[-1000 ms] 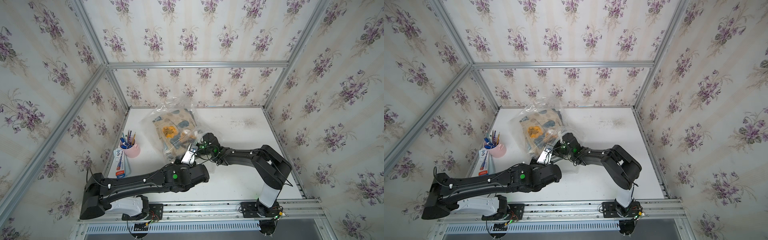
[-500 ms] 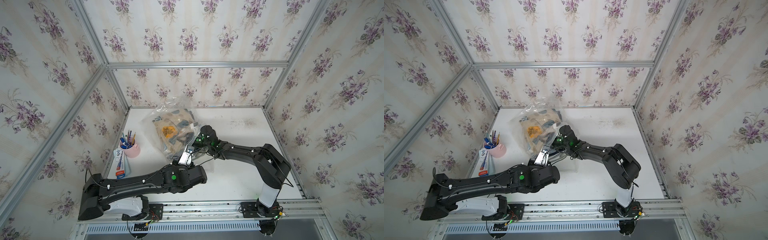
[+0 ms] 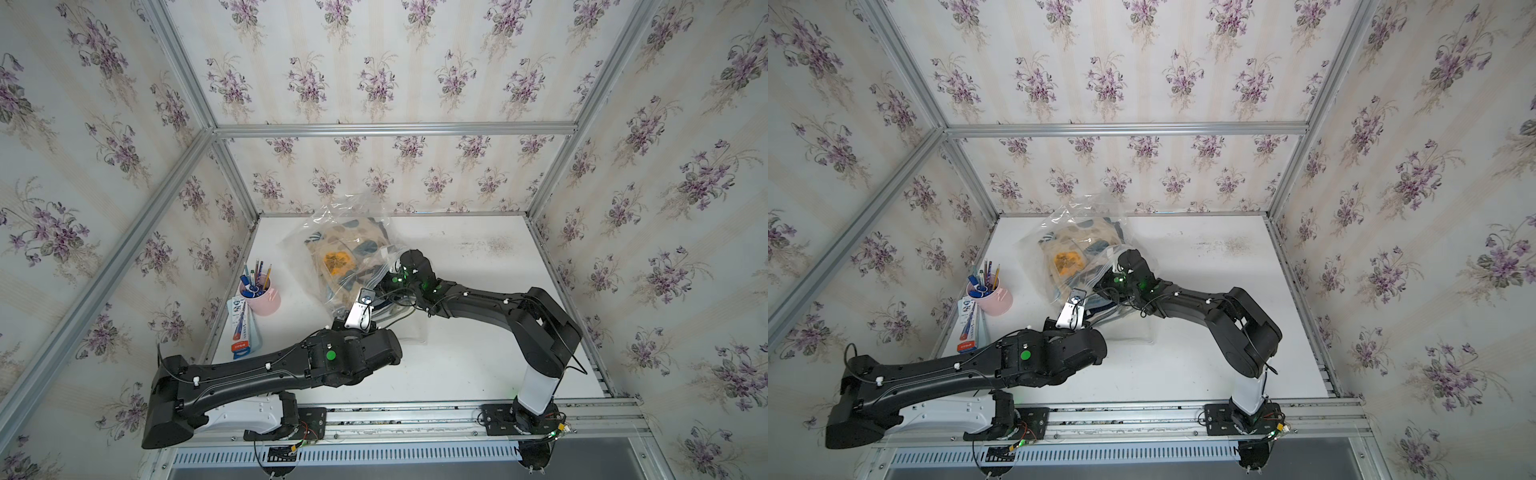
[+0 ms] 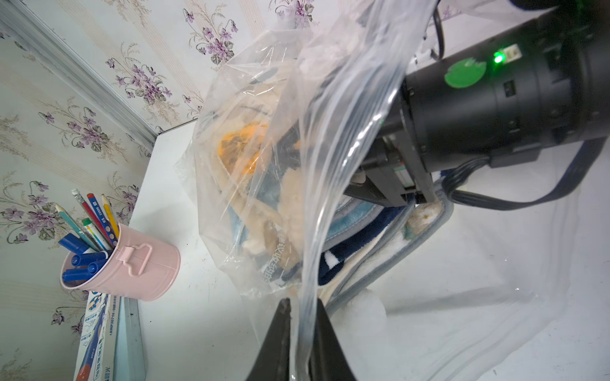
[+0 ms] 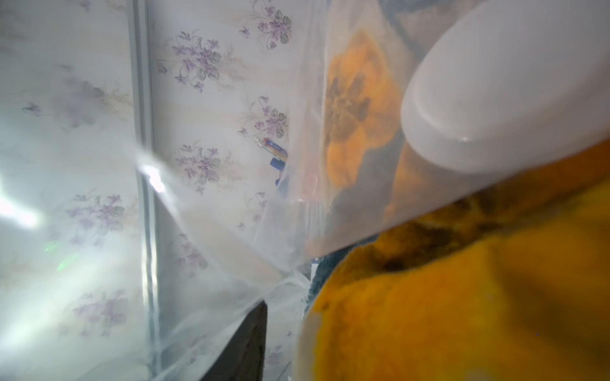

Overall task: Take the blanket out of the vacuum bag
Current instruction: Take out the blanket from the vacuum bag.

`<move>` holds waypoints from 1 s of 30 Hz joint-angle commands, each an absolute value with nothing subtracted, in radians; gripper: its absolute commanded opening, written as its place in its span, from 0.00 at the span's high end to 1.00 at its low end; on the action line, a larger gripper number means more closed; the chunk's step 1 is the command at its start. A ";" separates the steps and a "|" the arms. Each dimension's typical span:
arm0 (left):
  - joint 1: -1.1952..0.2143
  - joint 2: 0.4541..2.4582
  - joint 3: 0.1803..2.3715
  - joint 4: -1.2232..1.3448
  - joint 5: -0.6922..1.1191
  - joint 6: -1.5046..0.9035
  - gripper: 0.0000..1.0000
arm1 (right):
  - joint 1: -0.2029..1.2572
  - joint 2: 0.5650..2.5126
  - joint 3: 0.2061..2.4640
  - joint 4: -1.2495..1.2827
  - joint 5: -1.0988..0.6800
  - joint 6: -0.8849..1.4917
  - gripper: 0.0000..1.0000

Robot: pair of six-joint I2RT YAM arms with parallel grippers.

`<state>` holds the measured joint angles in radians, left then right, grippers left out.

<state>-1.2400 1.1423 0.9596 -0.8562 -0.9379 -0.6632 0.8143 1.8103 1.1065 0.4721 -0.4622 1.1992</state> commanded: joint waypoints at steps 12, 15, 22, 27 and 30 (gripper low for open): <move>-1.236 1.141 0.955 -0.839 -0.921 -0.650 0.86 | 0.791 1.728 0.979 0.453 -0.446 1.150 0.40; -1.236 1.149 0.960 -0.836 -0.920 -0.648 0.86 | 0.787 1.736 0.985 0.426 -0.430 1.136 0.38; -1.236 1.150 0.960 -0.831 -0.916 -0.642 0.85 | 0.768 1.747 0.975 0.408 -0.424 1.122 0.37; -1.236 1.155 0.957 -0.817 -0.914 -0.632 0.85 | 0.767 1.747 0.969 0.403 -0.422 1.123 0.36; -1.236 1.166 0.957 -0.806 -0.907 -0.629 0.85 | 0.767 1.752 0.968 0.399 -0.423 1.124 0.36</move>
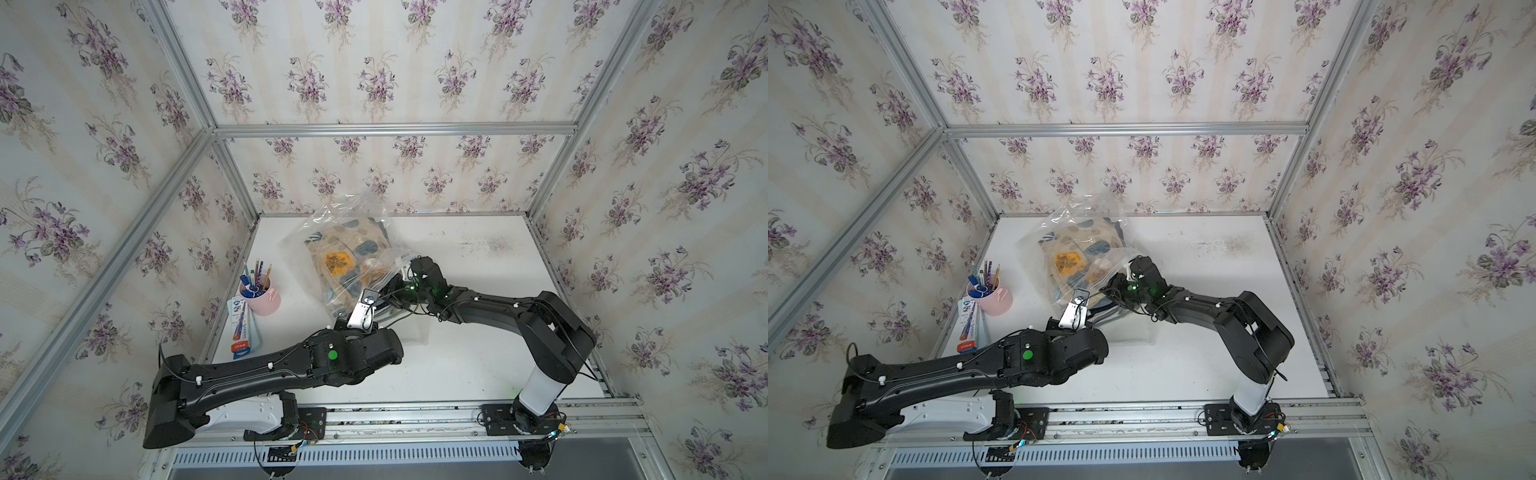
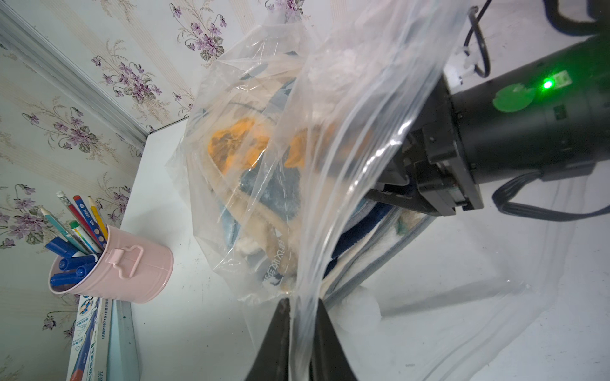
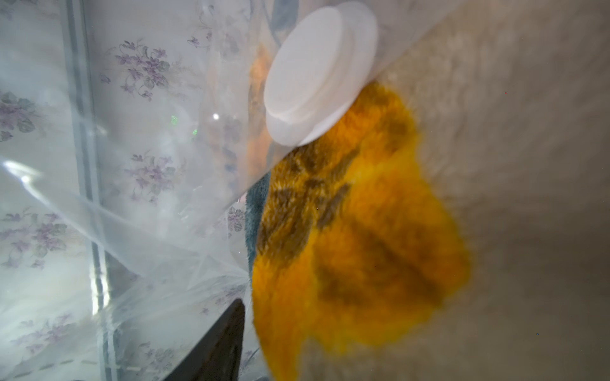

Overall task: Take the blanket out of the vacuum bag
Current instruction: Take out the blanket from the vacuum bag.

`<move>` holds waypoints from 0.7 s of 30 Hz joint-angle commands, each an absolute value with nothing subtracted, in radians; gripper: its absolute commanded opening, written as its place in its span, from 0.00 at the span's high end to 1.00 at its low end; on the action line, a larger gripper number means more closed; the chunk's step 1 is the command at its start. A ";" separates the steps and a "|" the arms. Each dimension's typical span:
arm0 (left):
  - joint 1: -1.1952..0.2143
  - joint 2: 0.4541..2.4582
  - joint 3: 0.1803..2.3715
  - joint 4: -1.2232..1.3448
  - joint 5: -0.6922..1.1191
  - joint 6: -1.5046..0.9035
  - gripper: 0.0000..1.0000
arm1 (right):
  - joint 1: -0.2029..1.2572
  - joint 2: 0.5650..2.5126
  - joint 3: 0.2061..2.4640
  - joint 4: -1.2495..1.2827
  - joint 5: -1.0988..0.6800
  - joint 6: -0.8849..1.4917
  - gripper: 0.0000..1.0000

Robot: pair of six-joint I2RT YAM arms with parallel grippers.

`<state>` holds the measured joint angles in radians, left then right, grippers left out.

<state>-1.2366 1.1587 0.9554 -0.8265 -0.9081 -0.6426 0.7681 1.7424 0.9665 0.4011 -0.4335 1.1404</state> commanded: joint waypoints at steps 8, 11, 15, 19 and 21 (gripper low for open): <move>-1.236 1.199 0.960 -0.807 -0.908 -0.637 0.85 | 0.767 1.762 0.981 0.397 -0.404 1.124 0.34; -1.236 1.197 0.959 -0.807 -0.907 -0.641 0.85 | 0.766 1.774 0.993 0.407 -0.405 1.127 0.35; -1.237 1.191 0.955 -0.810 -0.904 -0.642 0.85 | 0.765 1.781 1.000 0.415 -0.408 1.130 0.37; -1.236 1.192 0.950 -0.807 -0.903 -0.643 0.85 | 0.761 1.779 0.999 0.455 -0.413 1.150 0.39; -1.236 1.196 0.953 -0.806 -0.903 -0.643 0.85 | 0.761 1.777 1.007 0.464 -0.411 1.158 0.40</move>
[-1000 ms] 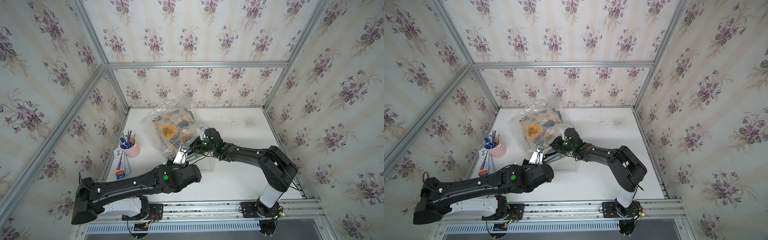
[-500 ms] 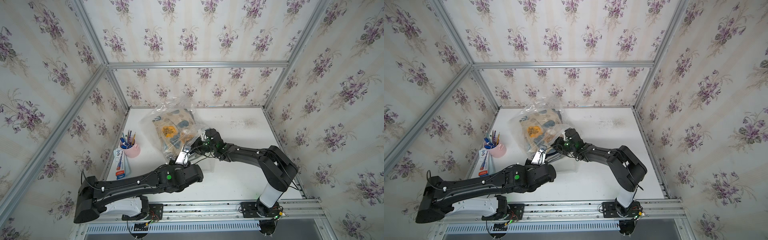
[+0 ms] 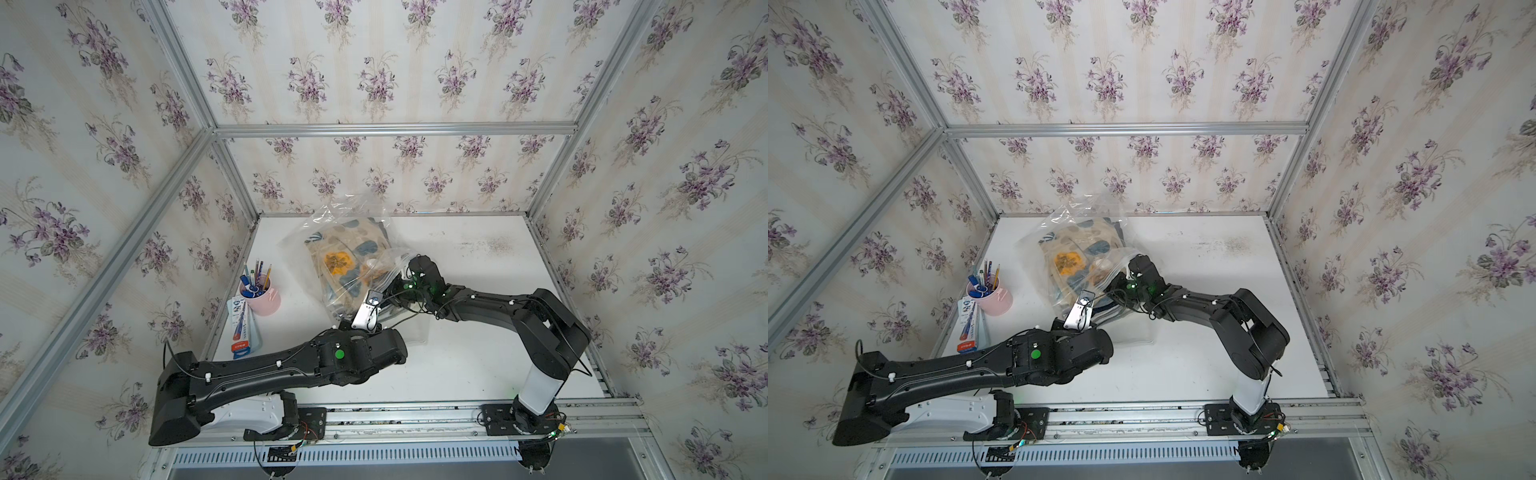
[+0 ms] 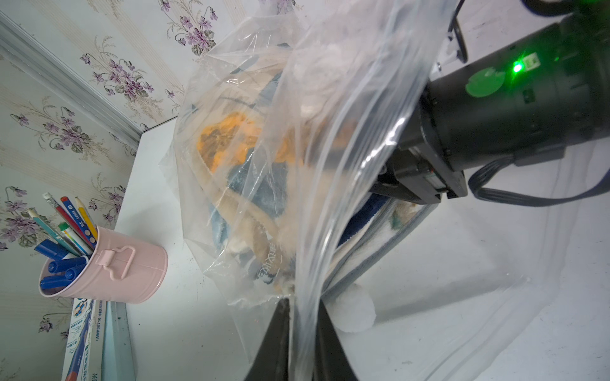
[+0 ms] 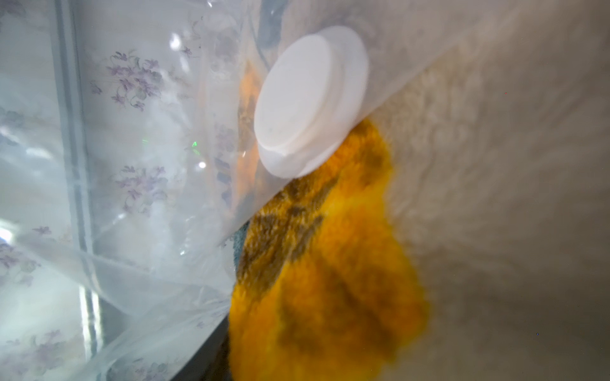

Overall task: Take the blanket out of the vacuum bag
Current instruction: Take out the blanket from the vacuum bag.

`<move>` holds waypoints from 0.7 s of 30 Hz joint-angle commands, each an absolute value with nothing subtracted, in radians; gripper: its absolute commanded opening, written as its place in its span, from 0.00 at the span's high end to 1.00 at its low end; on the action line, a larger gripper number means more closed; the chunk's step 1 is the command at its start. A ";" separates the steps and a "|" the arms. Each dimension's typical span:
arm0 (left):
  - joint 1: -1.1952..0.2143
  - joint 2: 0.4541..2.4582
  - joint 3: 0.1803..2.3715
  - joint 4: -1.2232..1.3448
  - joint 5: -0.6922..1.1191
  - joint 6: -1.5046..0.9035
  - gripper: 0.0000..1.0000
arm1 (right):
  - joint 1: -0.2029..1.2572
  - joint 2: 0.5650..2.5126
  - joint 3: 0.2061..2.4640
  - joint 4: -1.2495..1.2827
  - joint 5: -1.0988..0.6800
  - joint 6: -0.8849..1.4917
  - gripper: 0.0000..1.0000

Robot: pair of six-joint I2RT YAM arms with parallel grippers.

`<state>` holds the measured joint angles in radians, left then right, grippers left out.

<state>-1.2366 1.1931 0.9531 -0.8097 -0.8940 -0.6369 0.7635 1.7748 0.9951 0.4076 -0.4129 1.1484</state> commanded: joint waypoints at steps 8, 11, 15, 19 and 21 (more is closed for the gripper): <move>-1.236 1.196 0.954 -0.803 -0.910 -0.637 0.84 | 0.764 1.775 0.999 0.548 -0.379 1.217 0.41; -1.233 1.201 0.951 -0.788 -0.912 -0.625 0.84 | 0.774 1.790 0.978 0.591 -0.343 1.246 0.39; -1.229 1.217 0.964 -0.785 -0.905 -0.617 0.83 | 0.789 1.817 0.944 0.689 -0.319 1.298 0.38; -1.224 1.233 0.984 -0.790 -0.904 -0.607 0.83 | 0.805 1.816 0.917 0.732 -0.281 1.331 0.37; -1.225 1.240 0.994 -0.792 -0.905 -0.609 0.83 | 0.809 1.821 0.931 0.712 -0.265 1.324 0.37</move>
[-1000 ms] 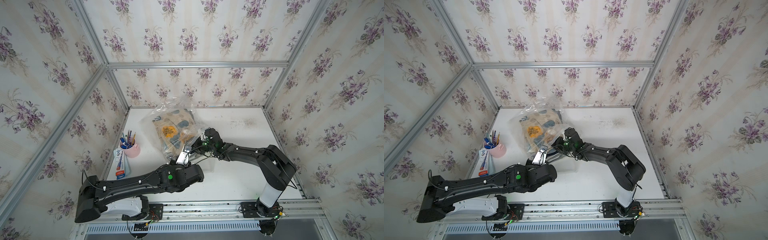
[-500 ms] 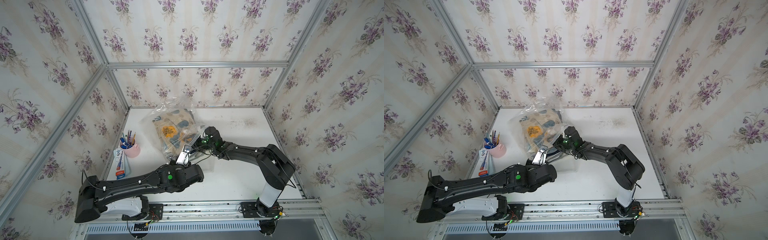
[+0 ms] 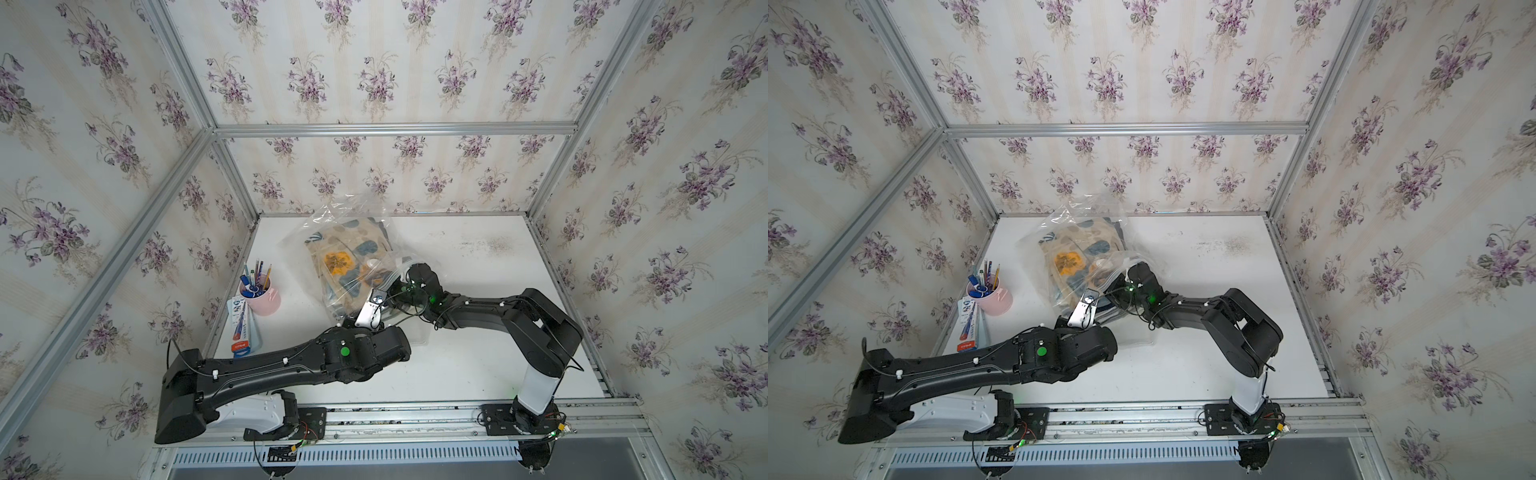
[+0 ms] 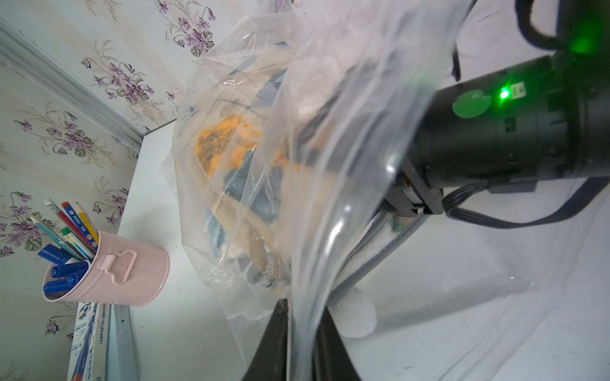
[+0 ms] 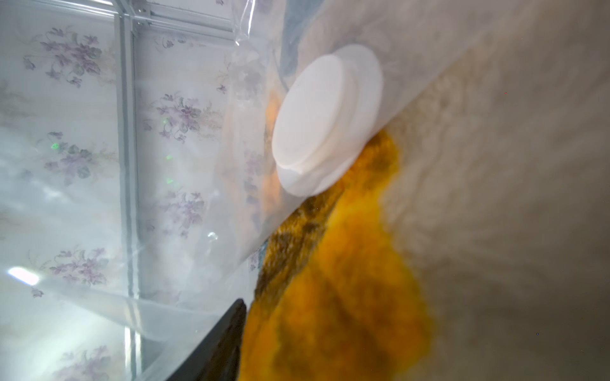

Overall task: Take the blanket out of the vacuum bag
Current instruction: Take out the blanket from the vacuum bag.

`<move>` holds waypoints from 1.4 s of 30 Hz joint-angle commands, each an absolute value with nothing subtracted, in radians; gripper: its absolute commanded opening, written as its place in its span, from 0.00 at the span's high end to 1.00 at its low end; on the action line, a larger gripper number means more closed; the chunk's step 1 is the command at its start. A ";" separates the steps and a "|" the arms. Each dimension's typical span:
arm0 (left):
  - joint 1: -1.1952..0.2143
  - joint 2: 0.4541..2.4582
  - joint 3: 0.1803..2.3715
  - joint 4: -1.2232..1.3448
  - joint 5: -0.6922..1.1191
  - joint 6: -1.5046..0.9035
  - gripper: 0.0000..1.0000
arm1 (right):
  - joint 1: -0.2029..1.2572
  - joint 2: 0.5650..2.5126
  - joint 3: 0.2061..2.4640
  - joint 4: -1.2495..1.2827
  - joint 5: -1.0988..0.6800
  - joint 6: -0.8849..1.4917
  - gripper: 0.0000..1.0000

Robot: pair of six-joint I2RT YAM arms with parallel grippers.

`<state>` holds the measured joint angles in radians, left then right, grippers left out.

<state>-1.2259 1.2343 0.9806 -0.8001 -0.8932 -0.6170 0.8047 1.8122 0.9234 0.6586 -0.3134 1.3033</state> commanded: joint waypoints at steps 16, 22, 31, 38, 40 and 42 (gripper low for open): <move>-1.220 1.179 0.929 -0.796 -0.852 -0.655 0.83 | 0.821 1.883 1.016 0.634 -0.196 1.293 0.71; -1.212 1.153 0.921 -0.794 -0.851 -0.634 0.86 | 0.822 1.863 1.002 0.642 -0.201 1.282 0.97; -1.206 1.152 0.920 -0.763 -0.838 -0.618 0.93 | 0.839 1.753 0.936 0.680 -0.225 1.281 1.00; -1.202 1.180 0.965 -0.769 -0.864 -0.602 0.94 | 0.865 1.662 0.863 0.687 -0.244 1.284 1.00; -1.203 1.185 0.973 -0.768 -0.870 -0.598 0.95 | 0.867 1.626 0.822 0.692 -0.240 1.287 1.00; -1.203 1.187 0.976 -0.768 -0.874 -0.596 0.95 | 0.867 1.588 0.789 0.689 -0.233 1.284 1.00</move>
<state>-1.2026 1.1839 0.9657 -0.7811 -0.8433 -0.6098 0.8646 1.6264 0.8131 0.6525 -0.2218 1.2976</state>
